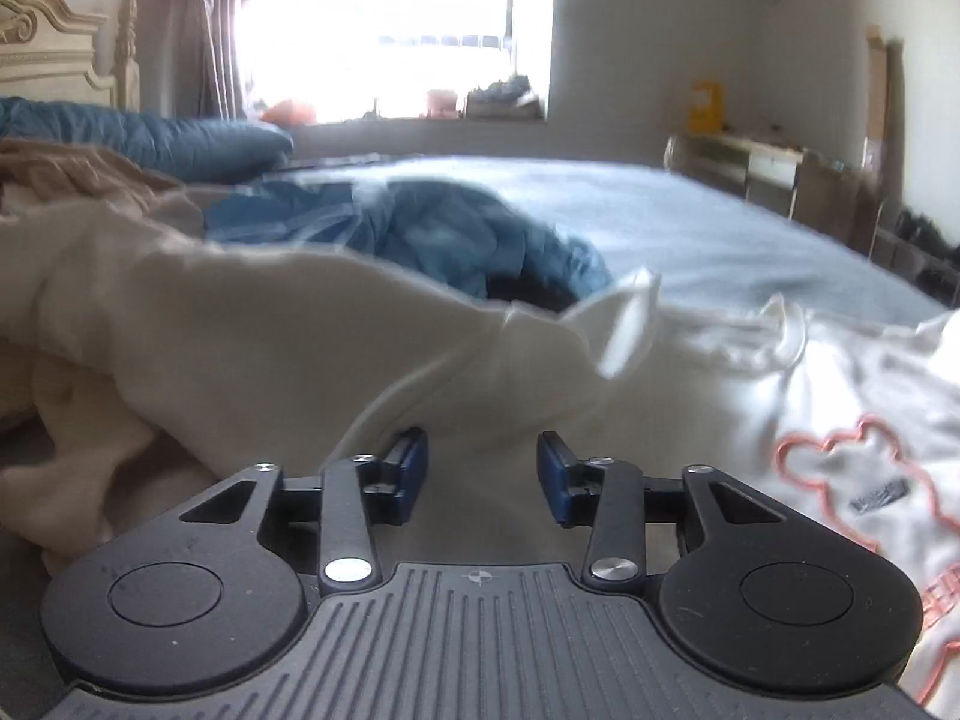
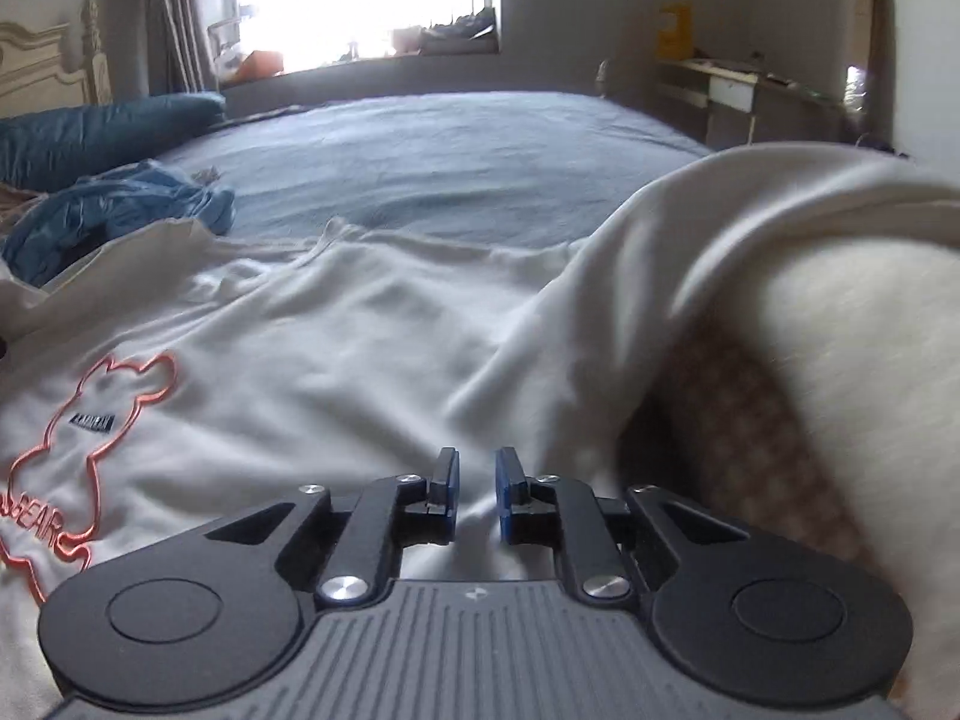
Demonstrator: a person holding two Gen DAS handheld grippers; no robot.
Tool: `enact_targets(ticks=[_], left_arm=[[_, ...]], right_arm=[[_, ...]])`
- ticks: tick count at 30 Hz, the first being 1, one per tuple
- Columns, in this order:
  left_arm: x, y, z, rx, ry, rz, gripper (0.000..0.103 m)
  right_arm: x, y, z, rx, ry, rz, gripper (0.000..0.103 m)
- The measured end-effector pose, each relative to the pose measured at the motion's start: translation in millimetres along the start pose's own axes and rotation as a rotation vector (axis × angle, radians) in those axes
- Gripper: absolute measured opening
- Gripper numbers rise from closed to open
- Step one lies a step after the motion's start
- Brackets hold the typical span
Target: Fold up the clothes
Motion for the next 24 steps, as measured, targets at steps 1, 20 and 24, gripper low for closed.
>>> enact_targets(ticks=[1,20,24], left_arm=[[1,-1,9,0.012,0.064,0.001,0.047],[-84,-4,34,-0.123,-0.021,-0.082,0.046],[-84,-8,20,-0.061,-0.033,-0.084,0.039]], right_arm=[[6,-3,-1,-0.02,-0.045,0.013,0.016],[-81,-52,-83,0.047,-0.201,-0.028,0.015],[-112,-64,-47,0.032,0.137,-0.01,0.013]])
Point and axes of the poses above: each gripper's, at about its wrist camera, not at the fingertips, and x roughly against the way its jaws point, z to its right, y to its underside, the point moved 7 cm from there along -x, roughly the way its jaws point, and after that the axes turned 9 degrees about y, right-handed, at the moved point
